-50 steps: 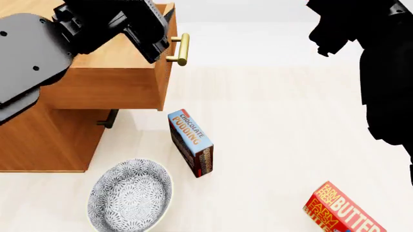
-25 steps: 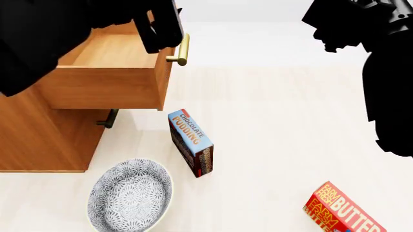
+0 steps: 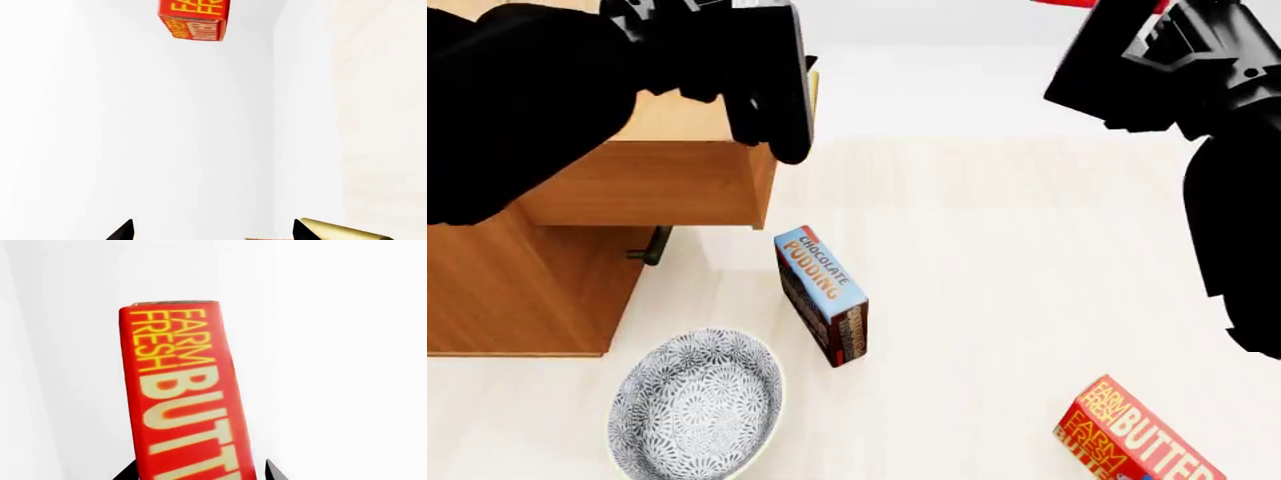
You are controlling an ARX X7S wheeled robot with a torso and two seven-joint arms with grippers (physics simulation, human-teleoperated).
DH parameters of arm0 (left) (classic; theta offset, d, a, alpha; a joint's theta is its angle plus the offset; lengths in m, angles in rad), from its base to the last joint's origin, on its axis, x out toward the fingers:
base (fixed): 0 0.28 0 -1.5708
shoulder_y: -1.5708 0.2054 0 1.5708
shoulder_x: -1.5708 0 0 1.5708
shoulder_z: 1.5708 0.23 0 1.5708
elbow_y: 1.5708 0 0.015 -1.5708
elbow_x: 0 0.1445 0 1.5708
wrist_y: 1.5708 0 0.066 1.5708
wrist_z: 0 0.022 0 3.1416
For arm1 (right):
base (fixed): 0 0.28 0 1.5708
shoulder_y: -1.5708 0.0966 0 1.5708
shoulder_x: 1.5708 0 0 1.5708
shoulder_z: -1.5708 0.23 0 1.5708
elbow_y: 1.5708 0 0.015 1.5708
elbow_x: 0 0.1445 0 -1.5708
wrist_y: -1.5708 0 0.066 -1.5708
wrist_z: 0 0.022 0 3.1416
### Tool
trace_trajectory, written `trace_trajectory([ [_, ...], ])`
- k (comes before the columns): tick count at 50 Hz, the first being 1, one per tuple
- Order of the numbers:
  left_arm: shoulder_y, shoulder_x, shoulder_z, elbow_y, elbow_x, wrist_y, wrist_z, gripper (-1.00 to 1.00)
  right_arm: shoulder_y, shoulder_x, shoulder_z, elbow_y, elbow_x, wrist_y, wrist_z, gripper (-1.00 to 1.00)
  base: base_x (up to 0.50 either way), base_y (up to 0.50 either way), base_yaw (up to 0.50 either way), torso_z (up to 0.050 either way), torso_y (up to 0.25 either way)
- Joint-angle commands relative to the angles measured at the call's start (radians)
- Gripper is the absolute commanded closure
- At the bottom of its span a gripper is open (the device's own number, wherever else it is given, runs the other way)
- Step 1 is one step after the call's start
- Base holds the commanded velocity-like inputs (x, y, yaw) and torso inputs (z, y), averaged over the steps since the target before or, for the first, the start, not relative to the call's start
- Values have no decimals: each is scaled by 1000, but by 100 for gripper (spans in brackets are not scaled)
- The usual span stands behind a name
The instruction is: Put the butter at the front in the top drawer of the cabinet and close it.
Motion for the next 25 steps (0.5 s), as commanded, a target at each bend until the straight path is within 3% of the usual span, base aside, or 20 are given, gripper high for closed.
trace_trajectory([
  [1, 13, -35, 16, 74, 35, 30, -12, -100, -11, 50, 11, -51, -96, -35, 21, 100, 0, 0, 0, 0, 0],
  [25, 61, -80, 20, 175, 21, 33, -30, -100, -116, 134, 12, -183, -100, -4, 22, 100, 0, 0, 0, 0, 1],
])
